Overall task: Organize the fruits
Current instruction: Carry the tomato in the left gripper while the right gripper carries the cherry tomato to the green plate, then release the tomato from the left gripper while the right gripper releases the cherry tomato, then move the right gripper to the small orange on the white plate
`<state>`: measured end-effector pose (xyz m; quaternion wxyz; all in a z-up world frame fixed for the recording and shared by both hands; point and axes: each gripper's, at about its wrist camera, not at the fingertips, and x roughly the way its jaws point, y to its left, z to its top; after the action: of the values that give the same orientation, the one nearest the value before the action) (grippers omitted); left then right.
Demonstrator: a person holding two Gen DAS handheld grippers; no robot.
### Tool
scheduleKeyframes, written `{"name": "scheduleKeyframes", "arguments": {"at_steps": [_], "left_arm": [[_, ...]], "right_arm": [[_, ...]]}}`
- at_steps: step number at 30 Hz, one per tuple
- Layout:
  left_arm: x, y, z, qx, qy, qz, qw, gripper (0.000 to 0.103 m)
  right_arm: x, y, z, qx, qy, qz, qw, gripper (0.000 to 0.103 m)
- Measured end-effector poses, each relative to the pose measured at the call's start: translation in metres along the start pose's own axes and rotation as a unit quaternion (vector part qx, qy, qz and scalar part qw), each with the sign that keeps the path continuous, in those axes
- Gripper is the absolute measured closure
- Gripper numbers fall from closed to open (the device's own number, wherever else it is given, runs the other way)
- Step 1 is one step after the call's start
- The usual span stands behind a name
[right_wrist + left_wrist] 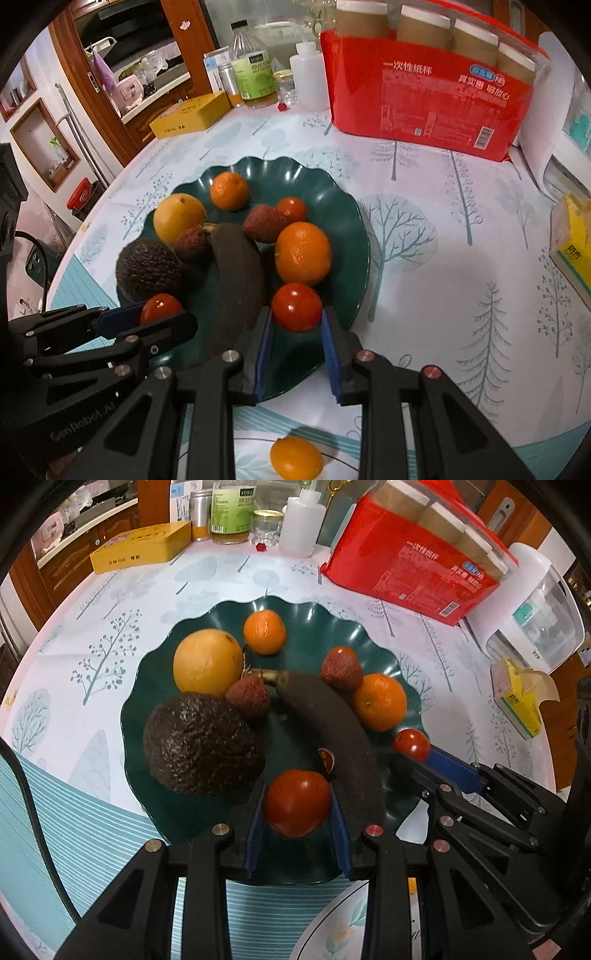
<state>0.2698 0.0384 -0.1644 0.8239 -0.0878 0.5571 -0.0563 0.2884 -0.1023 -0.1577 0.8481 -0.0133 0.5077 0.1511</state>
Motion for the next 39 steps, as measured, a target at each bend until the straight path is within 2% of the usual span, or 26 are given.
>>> {"name": "scheduleKeyframes", "arguments": {"at_steps": [1, 8, 11, 27, 35, 39], "left_arm": [[0.001, 0.001, 0.0, -0.001, 0.002, 0.0, 1.0, 0.071], [-0.004, 0.007, -0.003, -0.009, -0.006, -0.006, 0.9999, 0.039], [-0.011, 0.006, -0.005, -0.003, -0.016, 0.003, 0.9999, 0.03], [-0.053, 0.0, -0.012, 0.013, -0.038, 0.001, 0.9992, 0.029], [-0.089, 0.003, -0.013, -0.002, -0.055, 0.004, 0.9985, 0.015], [-0.116, 0.004, -0.017, -0.002, -0.073, -0.006, 0.9973, 0.013]], "right_arm": [[0.001, 0.0, -0.001, -0.002, 0.001, -0.001, 1.0, 0.076], [0.003, -0.003, -0.003, 0.0, 0.003, 0.003, 1.0, 0.074], [-0.004, -0.008, -0.004, 0.012, -0.009, 0.008, 1.0, 0.069], [-0.031, -0.002, -0.009, 0.01, -0.028, 0.001, 1.0, 0.067], [-0.071, 0.003, -0.008, 0.018, -0.052, -0.012, 0.998, 0.067], [-0.098, 0.007, -0.009, 0.024, -0.065, -0.024, 0.997, 0.067]]}}
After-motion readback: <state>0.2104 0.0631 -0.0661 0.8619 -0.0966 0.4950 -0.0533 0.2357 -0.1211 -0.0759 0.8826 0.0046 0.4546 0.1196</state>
